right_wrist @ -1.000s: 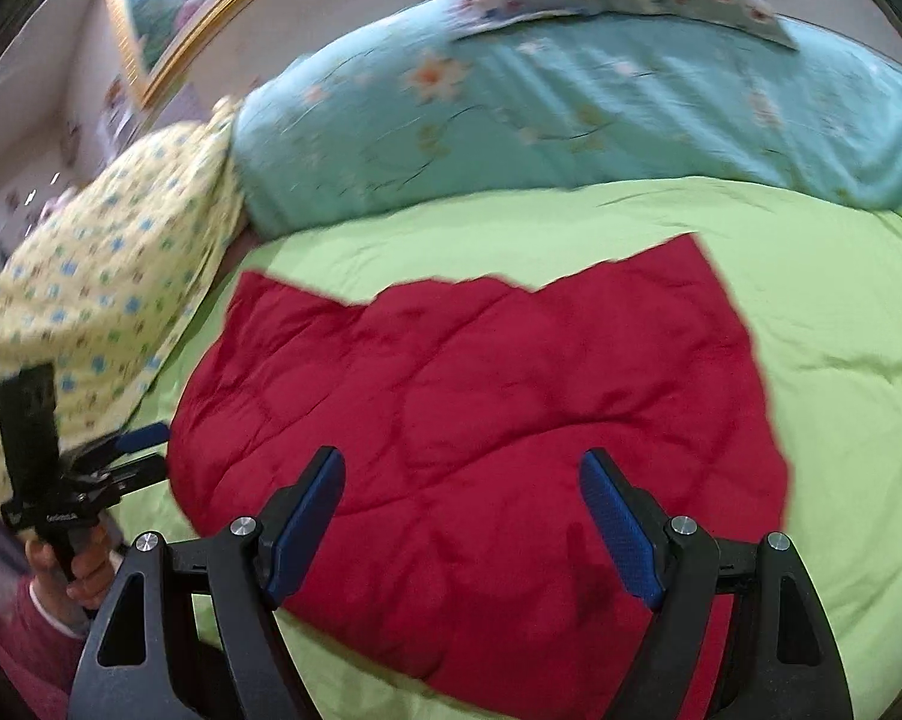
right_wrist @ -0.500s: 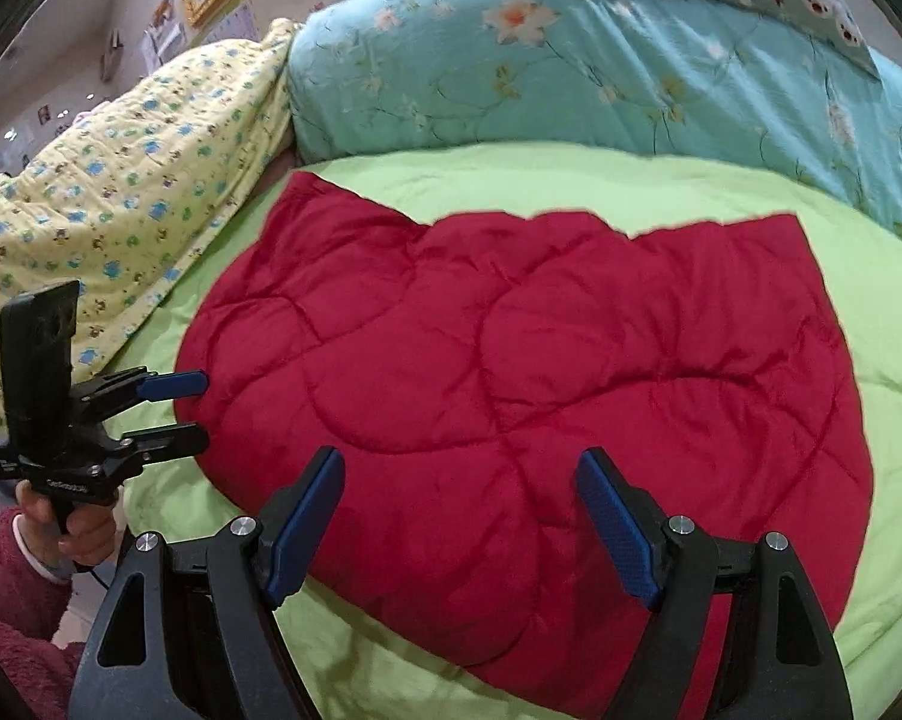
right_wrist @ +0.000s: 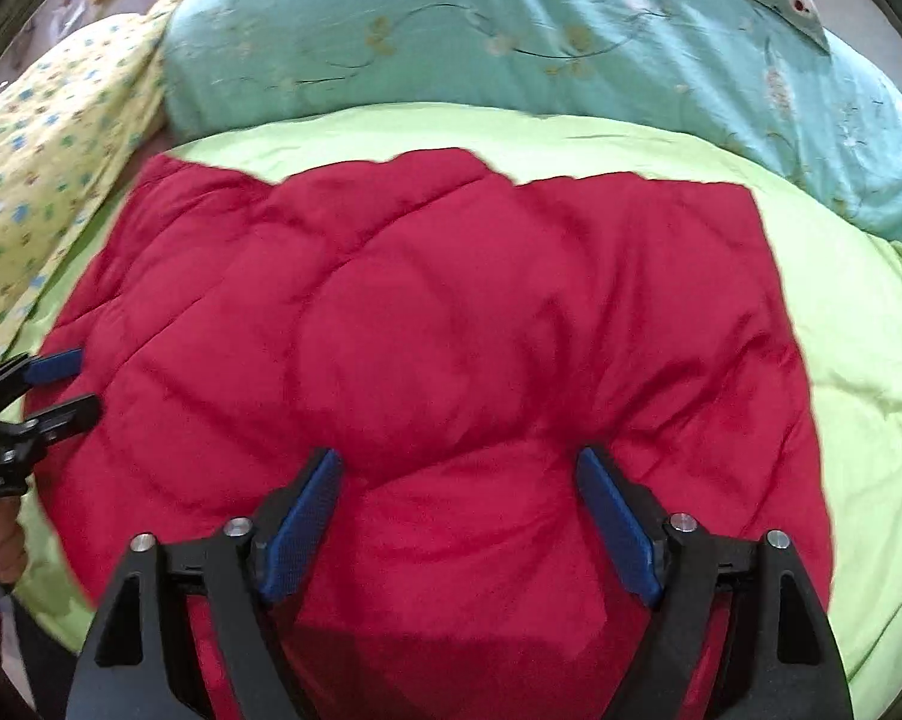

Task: Fold large clothes

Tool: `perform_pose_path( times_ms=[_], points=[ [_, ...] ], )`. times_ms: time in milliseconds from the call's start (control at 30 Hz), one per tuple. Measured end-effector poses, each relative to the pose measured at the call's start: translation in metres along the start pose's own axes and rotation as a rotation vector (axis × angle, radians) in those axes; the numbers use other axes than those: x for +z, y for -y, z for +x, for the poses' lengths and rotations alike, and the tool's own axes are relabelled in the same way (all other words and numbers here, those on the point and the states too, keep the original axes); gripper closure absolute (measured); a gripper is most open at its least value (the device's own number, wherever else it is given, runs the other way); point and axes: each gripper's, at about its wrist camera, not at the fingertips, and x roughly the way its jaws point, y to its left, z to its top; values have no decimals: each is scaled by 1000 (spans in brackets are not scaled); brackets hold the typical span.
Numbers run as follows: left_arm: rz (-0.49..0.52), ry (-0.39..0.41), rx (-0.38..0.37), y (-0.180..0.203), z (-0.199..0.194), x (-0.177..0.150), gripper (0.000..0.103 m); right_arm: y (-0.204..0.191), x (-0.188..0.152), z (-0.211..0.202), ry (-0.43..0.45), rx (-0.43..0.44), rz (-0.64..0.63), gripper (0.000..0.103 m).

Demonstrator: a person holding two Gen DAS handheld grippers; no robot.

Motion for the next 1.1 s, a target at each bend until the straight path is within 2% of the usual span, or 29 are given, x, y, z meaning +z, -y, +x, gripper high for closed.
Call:
perform_pose_path(
  times_ms=[167, 300, 533, 767, 1100],
  points=[
    [-17, -43, 28, 0, 20, 18, 14, 16, 15, 12, -10, 9, 66, 20],
    [-83, -89, 3, -14, 33, 35, 14, 38, 26, 23, -29, 28, 157, 20],
    [-220, -151, -6, -42, 60, 56, 14, 54, 34, 41, -58, 53, 229, 19],
    [-259, -154, 22, -52, 69, 58, 14, 70, 28, 43, -36, 110, 292, 19],
    [-265, -110, 38, -54, 53, 53, 15, 80, 28, 45, -6, 140, 300, 19]
  ],
)
